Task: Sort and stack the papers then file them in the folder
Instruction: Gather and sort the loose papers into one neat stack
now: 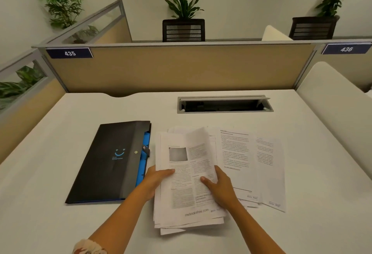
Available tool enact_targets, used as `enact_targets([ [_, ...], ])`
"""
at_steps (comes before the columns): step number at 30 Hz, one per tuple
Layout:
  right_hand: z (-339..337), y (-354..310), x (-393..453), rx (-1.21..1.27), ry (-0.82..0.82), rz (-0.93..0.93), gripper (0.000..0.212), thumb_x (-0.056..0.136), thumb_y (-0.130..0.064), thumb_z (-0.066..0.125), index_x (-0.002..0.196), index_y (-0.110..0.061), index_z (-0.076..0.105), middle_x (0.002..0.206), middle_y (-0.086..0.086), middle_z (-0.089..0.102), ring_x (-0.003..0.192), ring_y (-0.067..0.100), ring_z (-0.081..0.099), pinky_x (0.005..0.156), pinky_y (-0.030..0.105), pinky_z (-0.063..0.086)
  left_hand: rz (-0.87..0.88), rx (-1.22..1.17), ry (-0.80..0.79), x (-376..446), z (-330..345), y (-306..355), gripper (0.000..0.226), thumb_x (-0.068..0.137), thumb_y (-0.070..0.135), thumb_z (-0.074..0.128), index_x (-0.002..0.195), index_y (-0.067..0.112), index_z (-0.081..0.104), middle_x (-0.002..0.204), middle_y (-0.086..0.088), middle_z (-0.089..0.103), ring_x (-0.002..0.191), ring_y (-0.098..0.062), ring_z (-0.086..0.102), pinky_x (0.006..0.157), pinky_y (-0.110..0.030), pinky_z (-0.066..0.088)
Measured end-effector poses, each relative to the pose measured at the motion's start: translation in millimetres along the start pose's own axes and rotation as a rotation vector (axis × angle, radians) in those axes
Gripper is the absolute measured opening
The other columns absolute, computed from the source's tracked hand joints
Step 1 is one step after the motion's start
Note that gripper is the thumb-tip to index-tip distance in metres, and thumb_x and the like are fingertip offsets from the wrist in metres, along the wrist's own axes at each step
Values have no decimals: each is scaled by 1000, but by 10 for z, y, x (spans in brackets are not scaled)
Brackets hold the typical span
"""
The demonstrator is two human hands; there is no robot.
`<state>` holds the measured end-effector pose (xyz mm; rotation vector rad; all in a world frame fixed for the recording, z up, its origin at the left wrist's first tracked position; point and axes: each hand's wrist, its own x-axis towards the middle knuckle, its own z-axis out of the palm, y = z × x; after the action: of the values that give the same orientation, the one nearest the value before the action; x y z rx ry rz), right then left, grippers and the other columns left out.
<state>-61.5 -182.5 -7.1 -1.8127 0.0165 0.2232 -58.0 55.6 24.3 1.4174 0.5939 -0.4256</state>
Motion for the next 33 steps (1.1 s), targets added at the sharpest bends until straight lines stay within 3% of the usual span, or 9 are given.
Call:
enact_targets([
  [2,-18,0,19,-36,39,-7,33,82,-31,77,106,-36,55,105,-20,65,97,10,69,63,9,53,52,36,4,0,-5,40,43,82,8,77,123,7,64,109,-12,74,99,-31,71,90,-51,56],
  [4,-69,-3,61,-51,119,-10,57,73,-34,84,120,-28,51,115,-15,59,104,7,62,71,10,52,81,46,-31,-9,-15,119,42,81,9,78,120,9,65,106,-9,76,97,-29,72,89,-51,57],
  [6,-131,-50,111,11,173,25,86,65,-37,89,135,-23,41,126,-11,50,110,11,55,87,18,49,90,31,-69,-31,-35,221,43,79,12,79,120,10,64,106,-10,75,98,-31,72,90,-53,56],
  [9,-239,-195,166,217,163,90,101,60,-45,89,142,-27,33,132,-11,45,113,15,54,89,28,48,113,8,-135,-67,-46,370,45,79,16,79,121,11,63,111,-13,74,102,-33,71,89,-54,56],
  [14,-361,-504,217,279,-4,14,64,65,-51,83,121,-28,62,113,-6,73,100,18,72,89,46,58,201,-19,-156,-109,64,513,58,71,24,82,123,10,62,115,-15,71,107,-34,67,92,-56,54],
  [17,-316,-690,219,272,53,-67,42,71,-40,83,108,-27,68,101,-6,76,90,19,75,71,35,62,264,14,-61,-101,166,551,77,66,34,87,130,11,53,121,-13,67,112,-31,64,98,-55,50],
  [22,-248,-933,261,343,232,-212,23,80,-26,77,102,-28,69,94,-10,75,84,16,73,65,27,61,462,6,126,-144,306,661,67,65,44,83,120,16,59,109,-5,70,102,-22,68,83,-37,60],
  [28,-308,-1124,285,303,238,-328,32,82,-18,76,106,-36,63,94,-23,72,91,4,70,65,17,59,785,-14,92,-268,337,844,44,70,26,79,112,25,65,104,3,72,97,-12,70,73,-25,60],
  [33,-351,-1051,294,287,209,-300,47,68,-33,80,111,-35,61,99,-16,72,96,4,69,66,16,58,796,-54,35,-215,288,861,47,69,25,80,113,18,67,103,-2,74,99,-19,70,74,-26,60],
])
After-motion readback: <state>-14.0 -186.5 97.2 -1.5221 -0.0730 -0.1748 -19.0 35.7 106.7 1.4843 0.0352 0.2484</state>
